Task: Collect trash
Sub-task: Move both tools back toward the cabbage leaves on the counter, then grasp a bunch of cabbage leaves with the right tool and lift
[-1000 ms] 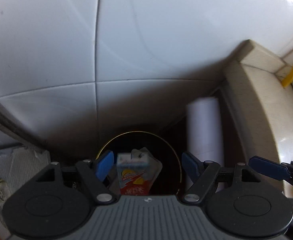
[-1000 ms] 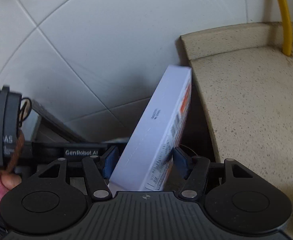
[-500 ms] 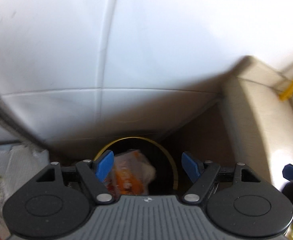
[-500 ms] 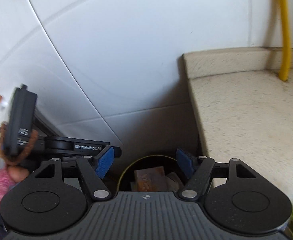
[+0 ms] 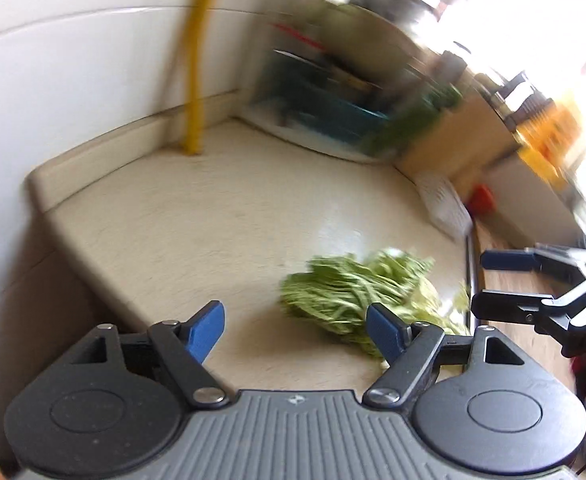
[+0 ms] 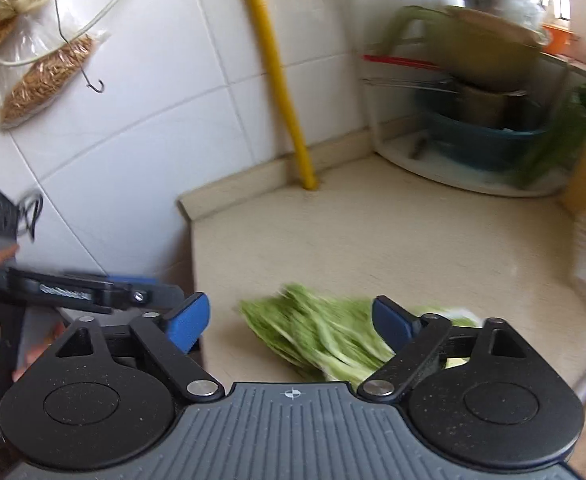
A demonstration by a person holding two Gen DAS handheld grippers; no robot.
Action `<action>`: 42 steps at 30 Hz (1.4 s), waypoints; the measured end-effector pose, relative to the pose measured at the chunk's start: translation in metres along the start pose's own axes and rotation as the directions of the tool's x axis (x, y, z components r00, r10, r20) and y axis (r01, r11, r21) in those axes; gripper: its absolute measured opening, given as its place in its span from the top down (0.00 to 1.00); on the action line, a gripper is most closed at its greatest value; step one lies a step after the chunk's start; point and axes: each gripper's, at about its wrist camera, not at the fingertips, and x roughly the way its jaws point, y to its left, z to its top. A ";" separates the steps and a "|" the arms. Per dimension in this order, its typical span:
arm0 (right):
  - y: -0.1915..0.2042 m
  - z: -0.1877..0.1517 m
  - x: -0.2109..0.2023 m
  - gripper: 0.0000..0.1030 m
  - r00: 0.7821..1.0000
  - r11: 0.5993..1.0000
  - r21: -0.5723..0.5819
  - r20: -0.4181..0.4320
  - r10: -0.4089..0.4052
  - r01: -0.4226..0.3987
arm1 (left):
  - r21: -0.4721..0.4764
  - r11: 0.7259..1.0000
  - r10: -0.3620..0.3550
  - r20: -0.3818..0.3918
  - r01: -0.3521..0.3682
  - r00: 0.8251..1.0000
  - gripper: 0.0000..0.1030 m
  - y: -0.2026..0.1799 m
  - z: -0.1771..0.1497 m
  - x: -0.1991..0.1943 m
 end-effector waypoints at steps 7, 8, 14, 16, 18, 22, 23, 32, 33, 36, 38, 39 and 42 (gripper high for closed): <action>-0.031 -0.036 -0.020 0.03 0.997 0.997 -0.065 -0.066 -0.037 0.032 | 0.095 0.993 -0.058 -0.056 0.063 0.997 0.27 -0.029 0.032 0.037; -0.028 -0.038 -0.015 0.03 0.995 0.993 -0.113 -0.086 -0.045 0.035 | 0.104 0.993 -0.050 -0.058 0.056 0.997 0.27 -0.031 0.034 0.039; -0.009 -0.044 0.030 0.03 0.978 0.918 -0.395 -0.202 -0.046 -0.038 | 0.069 0.996 -0.052 -0.061 0.056 0.997 0.27 -0.027 0.043 0.044; -0.013 -0.041 0.050 0.04 0.967 0.923 -0.380 -0.250 -0.039 -0.061 | 0.081 0.994 -0.071 -0.068 0.076 0.995 0.27 -0.026 0.045 0.047; -0.019 -0.043 0.067 0.03 0.959 0.931 -0.361 -0.280 -0.046 -0.061 | 0.084 0.992 -0.087 -0.083 0.094 0.993 0.27 -0.025 0.047 0.054; -0.018 -0.040 0.075 0.04 0.960 0.952 -0.305 -0.275 -0.058 -0.030 | 0.091 0.987 -0.121 -0.114 0.132 0.986 0.27 -0.020 0.056 0.067; -0.017 -0.039 0.074 0.08 0.957 0.958 -0.286 -0.282 -0.068 -0.016 | 0.097 0.985 -0.132 -0.116 0.143 0.984 0.27 -0.018 0.059 0.068; -0.074 -0.029 0.040 0.41 0.949 0.980 0.108 -0.288 -0.128 0.165 | 0.132 0.963 -0.210 -0.177 0.235 0.961 0.27 -0.018 0.072 0.093; -0.080 -0.028 0.036 0.41 0.952 0.972 0.144 -0.273 -0.141 0.185 | 0.144 0.957 -0.223 -0.190 0.252 0.956 0.27 -0.023 0.071 0.096; -0.094 -0.024 0.025 0.41 0.944 0.945 0.171 -0.230 -0.237 0.279 | 0.228 0.929 -0.241 -0.227 0.292 0.944 0.27 -0.048 0.067 0.106; -0.107 -0.020 0.025 0.39 0.924 0.917 0.183 -0.219 -0.313 0.354 | 0.309 0.899 -0.248 -0.223 0.309 0.943 0.27 -0.068 0.068 0.111; -0.113 -0.018 0.027 0.38 0.917 0.911 0.187 -0.235 -0.322 0.367 | 0.336 0.886 -0.260 -0.212 0.320 0.942 0.27 -0.076 0.070 0.114; -0.118 -0.017 0.032 0.33 0.932 0.930 0.175 -0.230 -0.281 0.323 | 0.328 0.873 -0.284 -0.259 0.360 0.923 0.26 -0.091 0.078 0.137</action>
